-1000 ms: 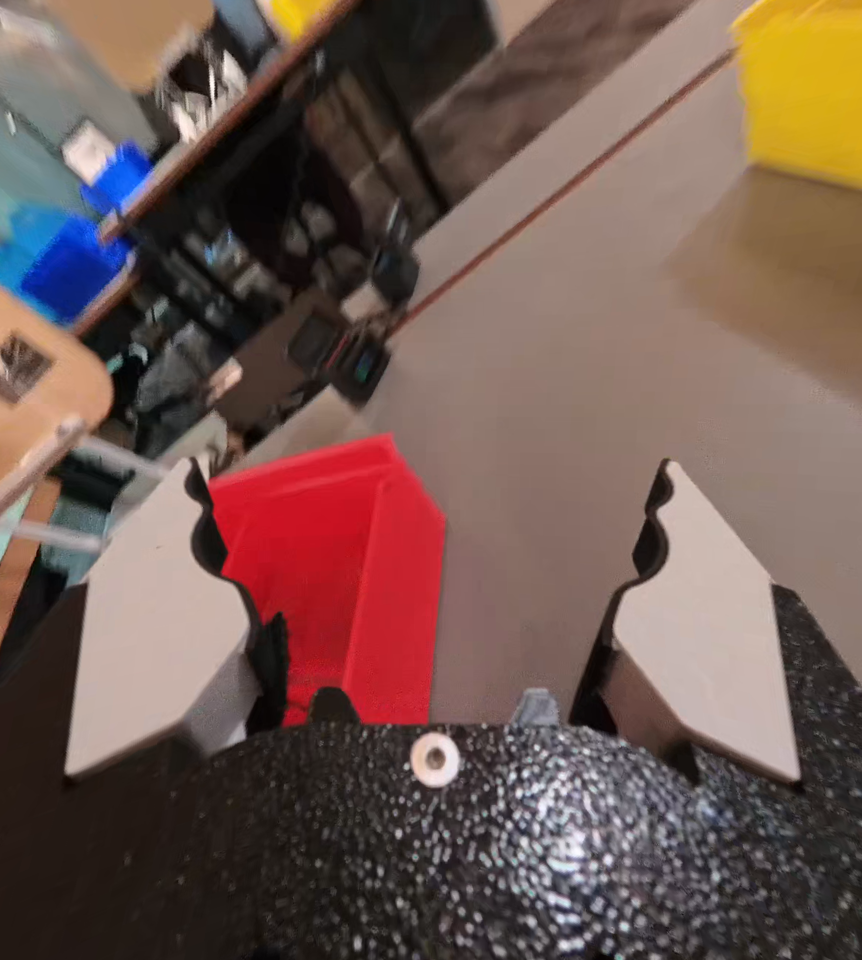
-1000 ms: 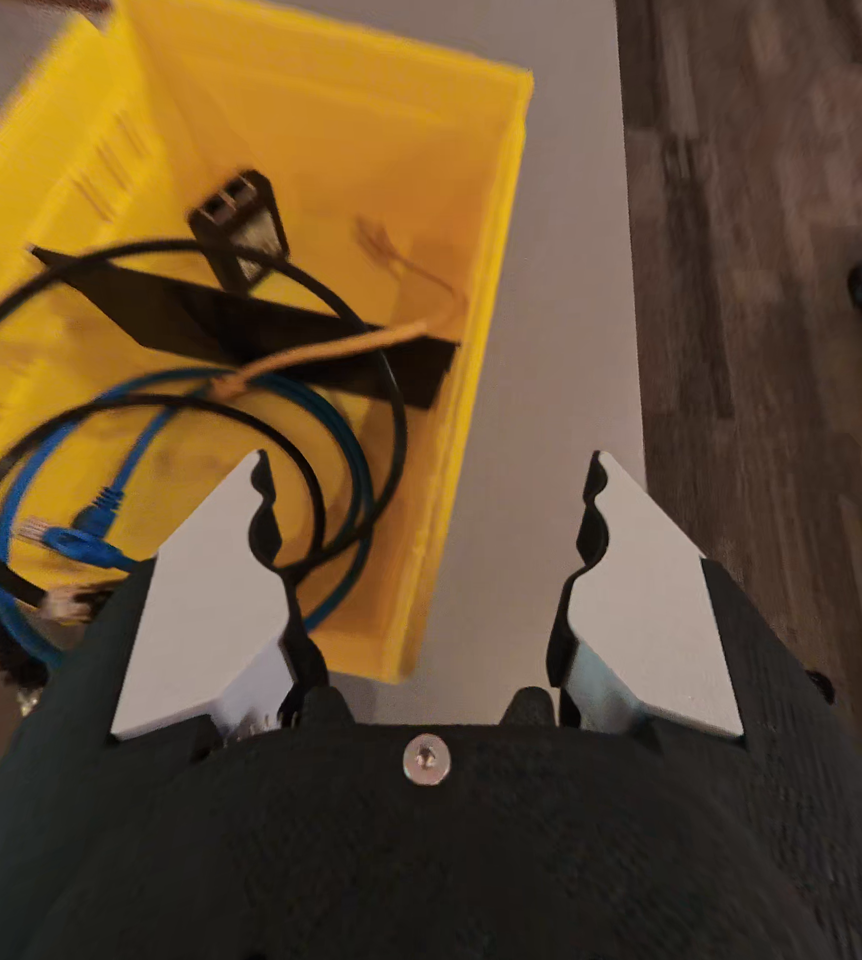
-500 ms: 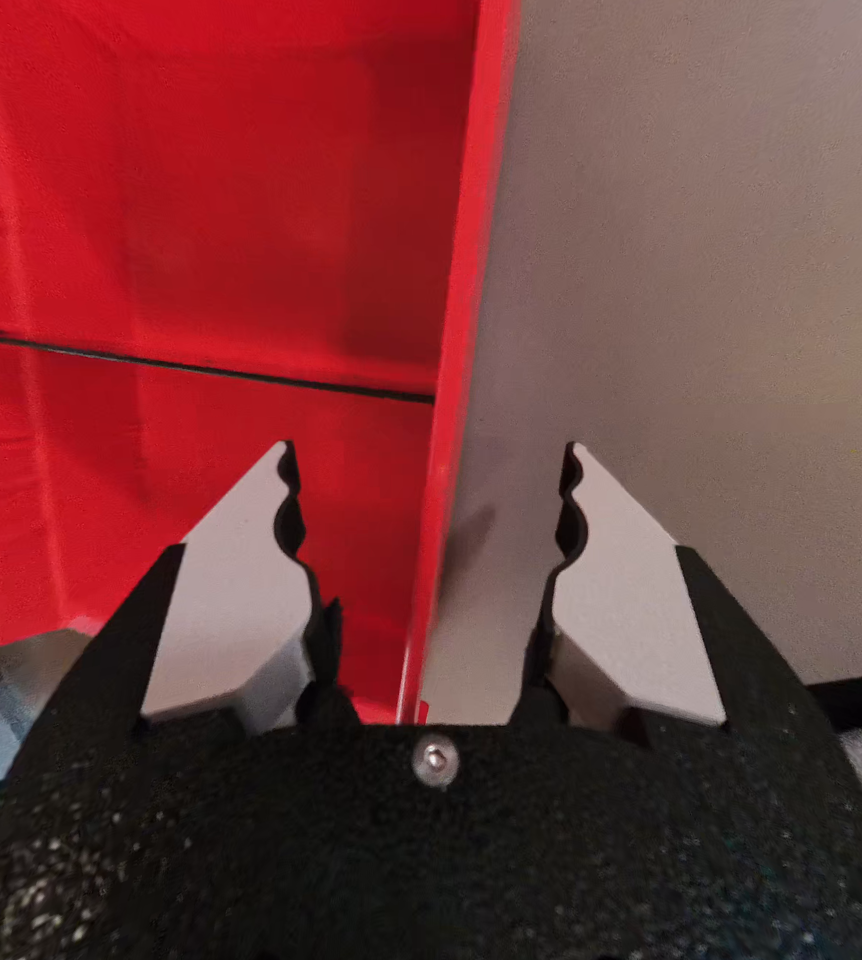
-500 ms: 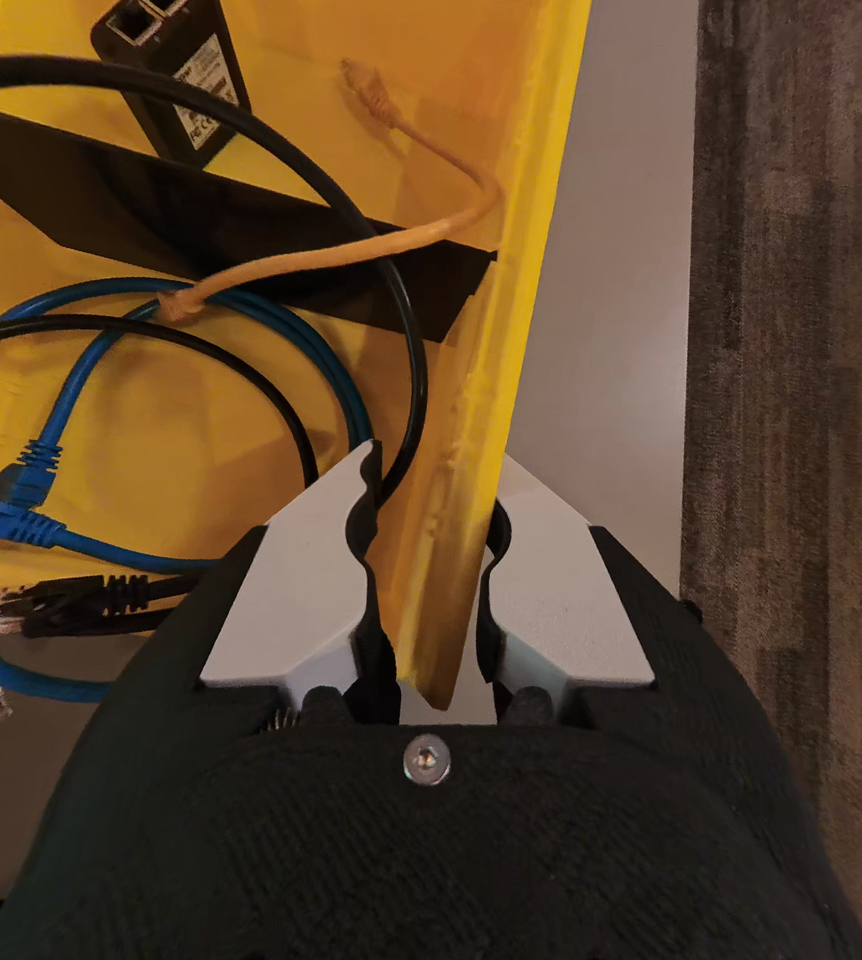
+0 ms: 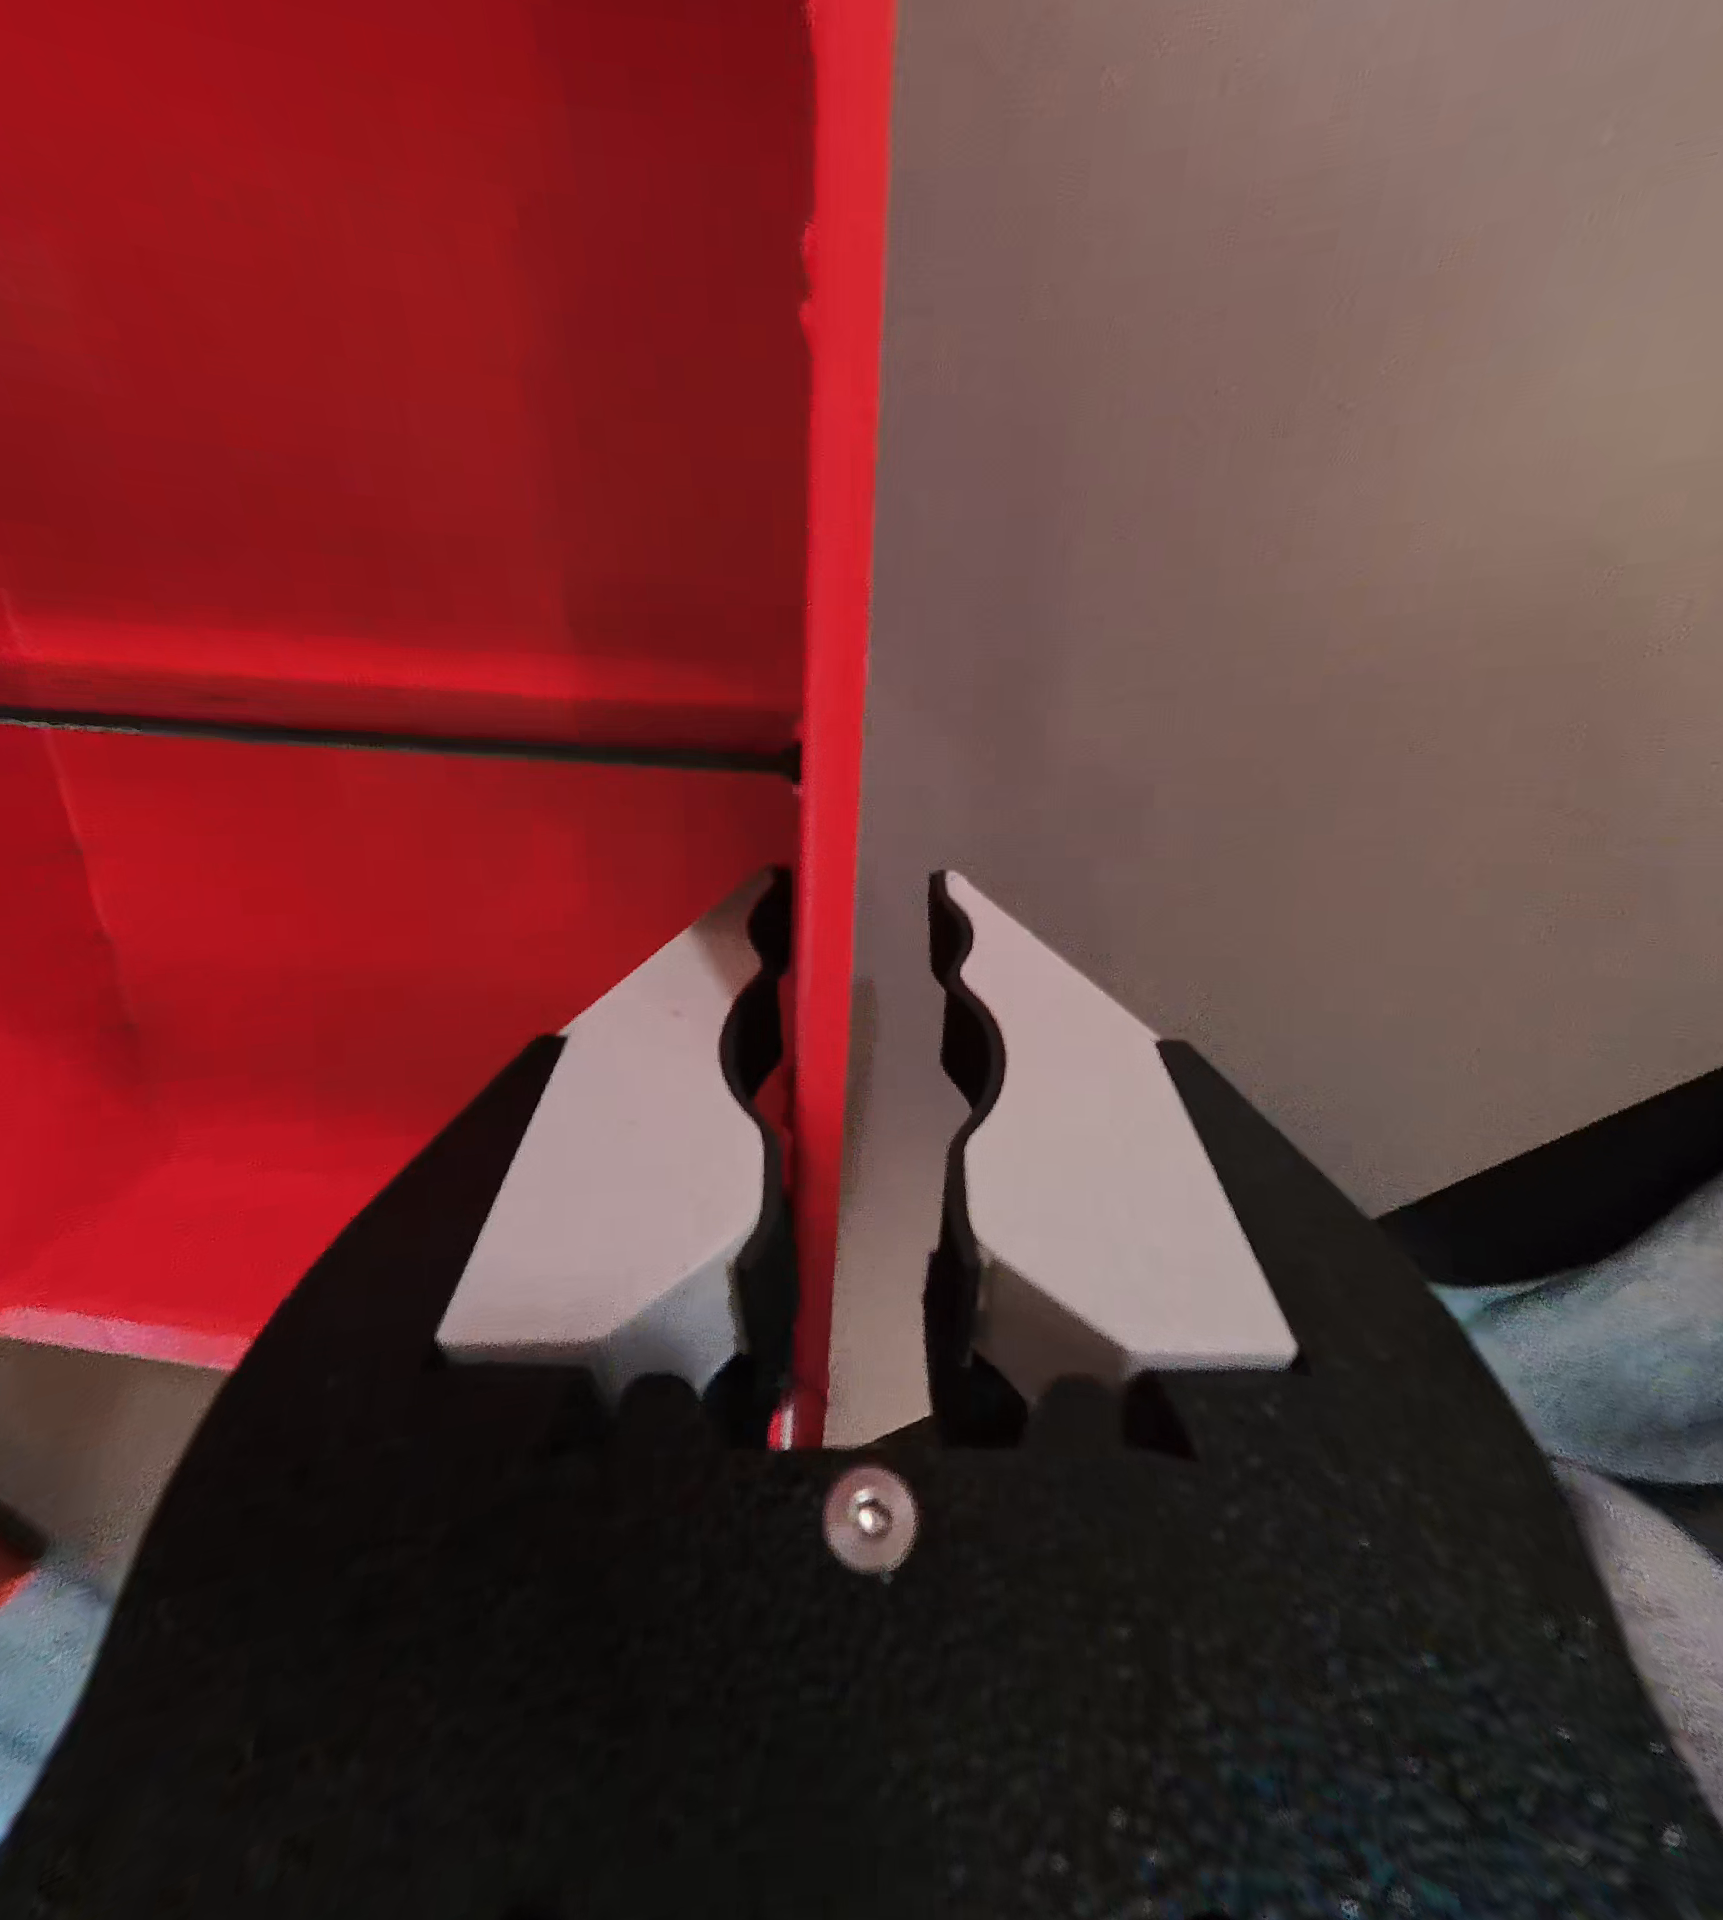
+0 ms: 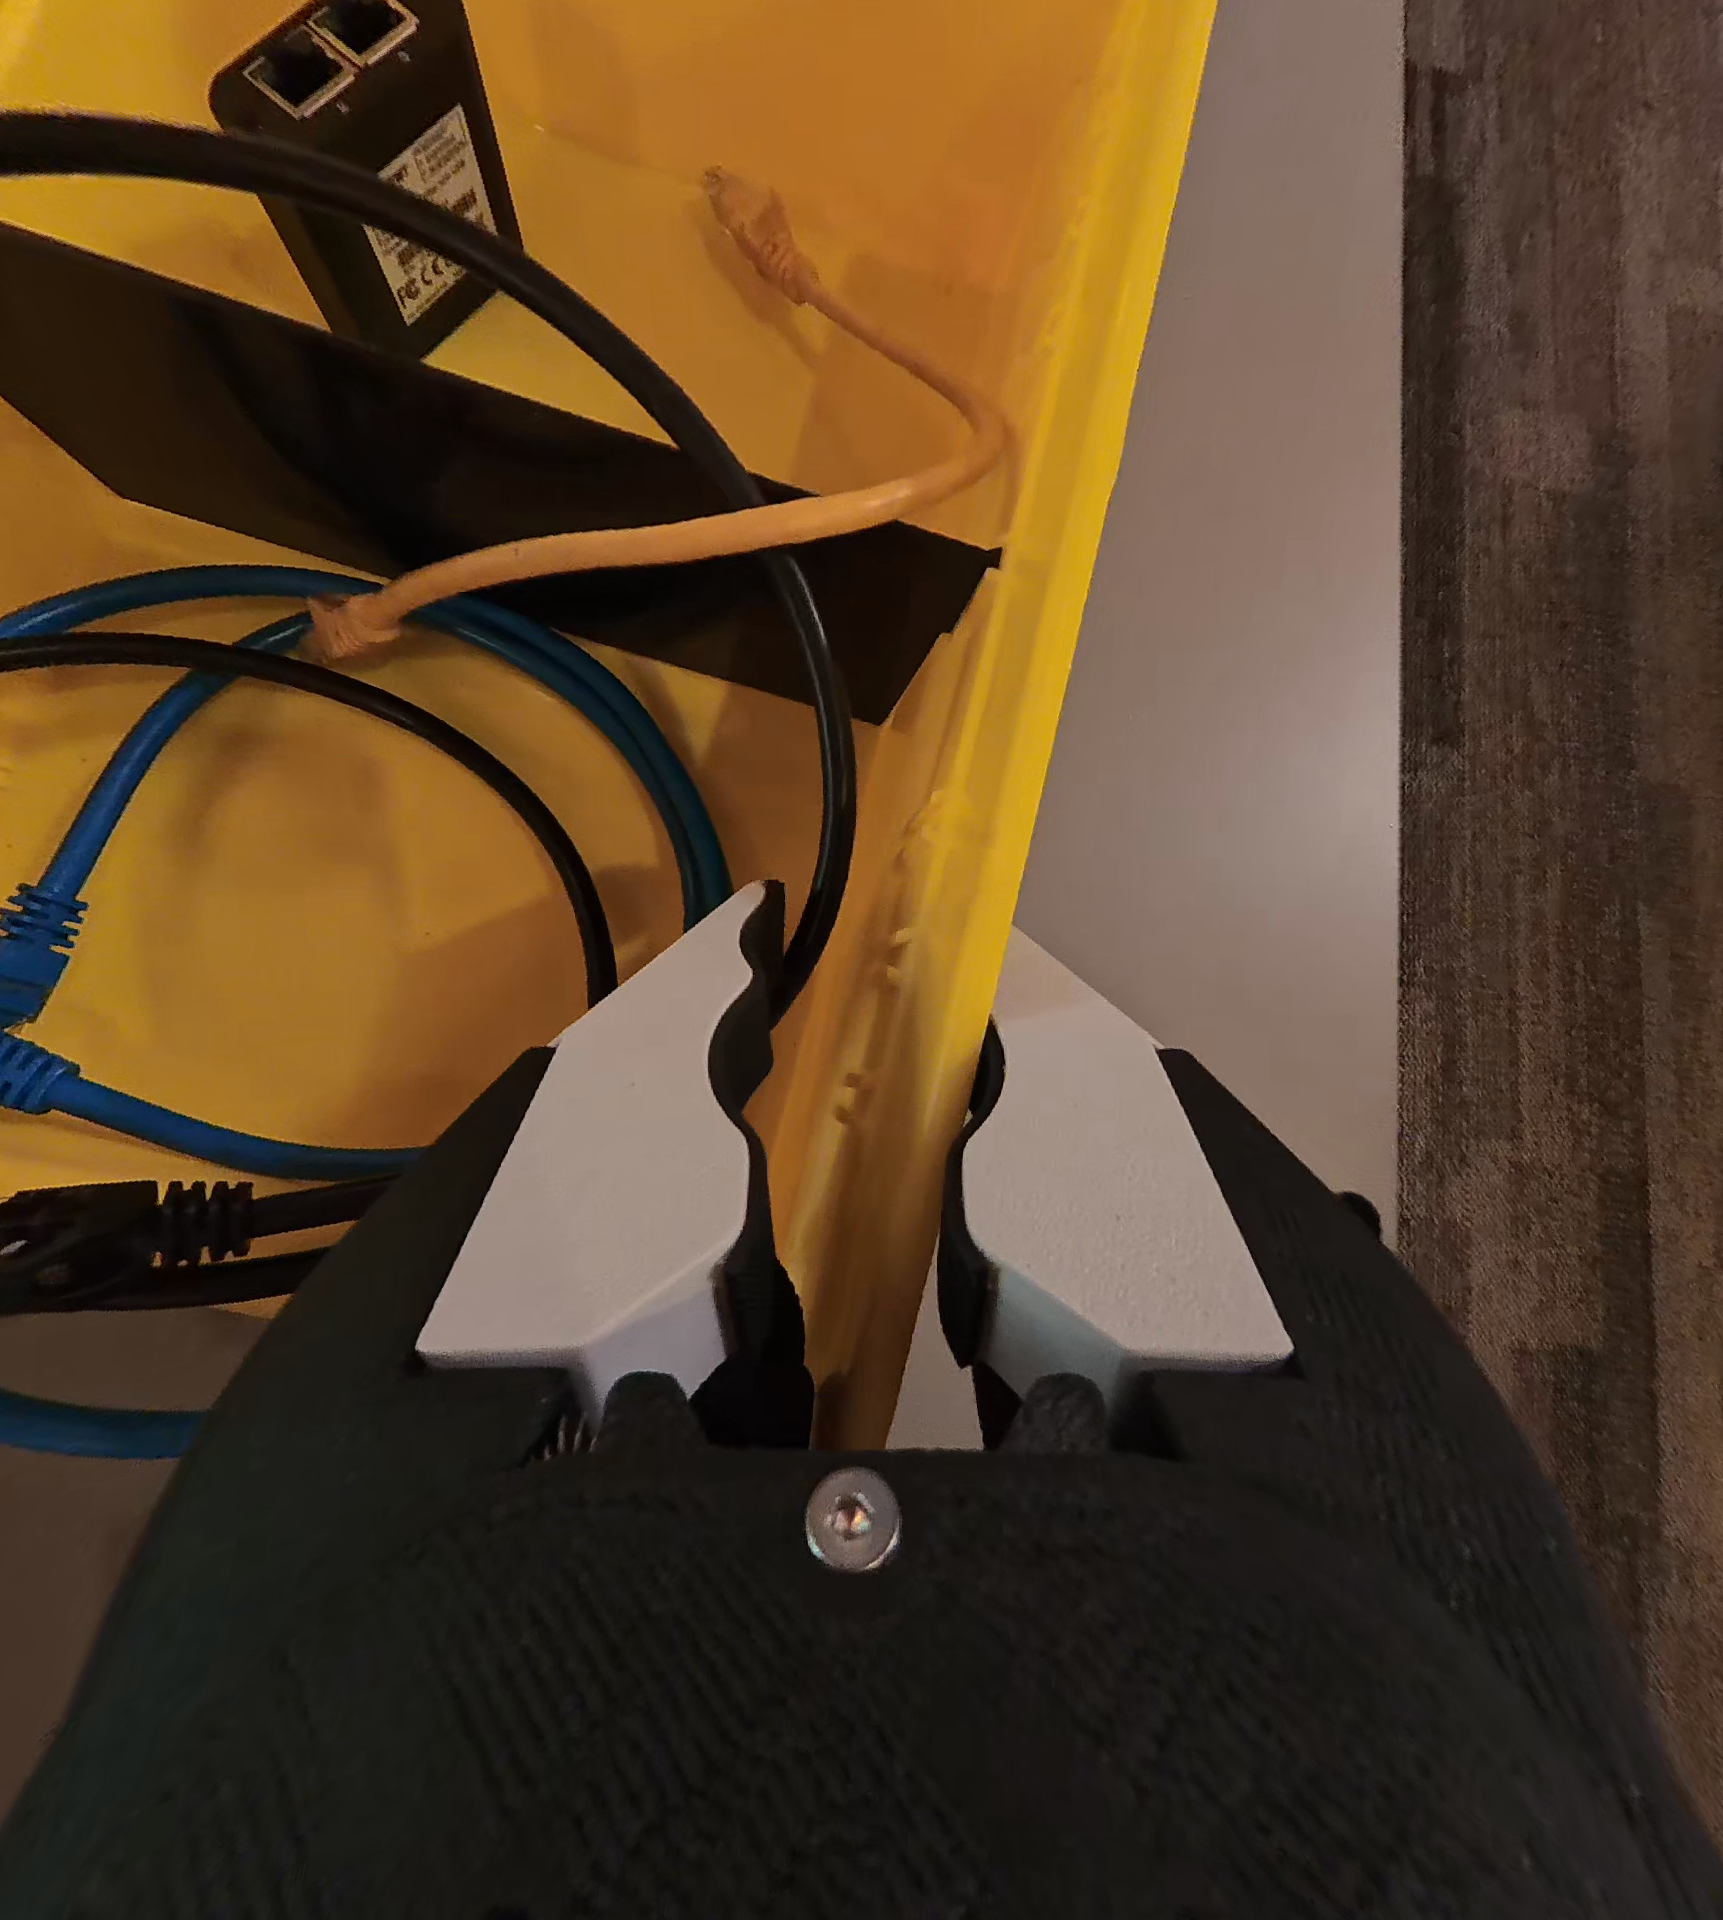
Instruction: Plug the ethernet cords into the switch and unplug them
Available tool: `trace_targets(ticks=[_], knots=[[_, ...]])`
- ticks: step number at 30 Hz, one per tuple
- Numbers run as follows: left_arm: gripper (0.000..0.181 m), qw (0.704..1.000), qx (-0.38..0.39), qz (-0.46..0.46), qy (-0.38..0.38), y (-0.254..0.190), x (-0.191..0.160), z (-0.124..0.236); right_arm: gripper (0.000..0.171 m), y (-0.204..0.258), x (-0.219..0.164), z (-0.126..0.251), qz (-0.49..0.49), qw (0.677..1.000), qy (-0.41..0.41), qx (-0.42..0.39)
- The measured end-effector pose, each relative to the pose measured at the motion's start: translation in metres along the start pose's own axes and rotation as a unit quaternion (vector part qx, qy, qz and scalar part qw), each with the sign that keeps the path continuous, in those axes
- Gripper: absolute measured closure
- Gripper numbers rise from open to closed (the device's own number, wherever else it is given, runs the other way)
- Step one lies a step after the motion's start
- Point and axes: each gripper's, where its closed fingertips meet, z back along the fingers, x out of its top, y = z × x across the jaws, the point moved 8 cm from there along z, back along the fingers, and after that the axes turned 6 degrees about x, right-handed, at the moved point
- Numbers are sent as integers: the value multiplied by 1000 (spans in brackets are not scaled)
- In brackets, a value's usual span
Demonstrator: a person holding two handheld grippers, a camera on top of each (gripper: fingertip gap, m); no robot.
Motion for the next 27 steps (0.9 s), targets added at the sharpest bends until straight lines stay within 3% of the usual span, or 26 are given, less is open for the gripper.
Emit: trace_targets(ticks=[10, 16, 22, 25, 27], knots=[[176, 992, 11, -125, 31, 0, -19, -4, 135, 19, 11, -7, -1, 999, -27, 34], [179, 986, -7, -165, 29, -10, -20, -2, 112, 32, 19, -13, -18, 995, -67, 69], [180, 975, -21, -219, 18, -26, -17, 2, 94, 35, 16, -6, -7, 988, -48, 145], [180, 969, -27, -247, 14, -37, -13, 4, 101, 32, 13, 3, -17, 987, -27, 160], [181, 964, -31, -264, 13, -45, -10, 6, 116, 27, 10, 7, -13, 992, -3, 129]])
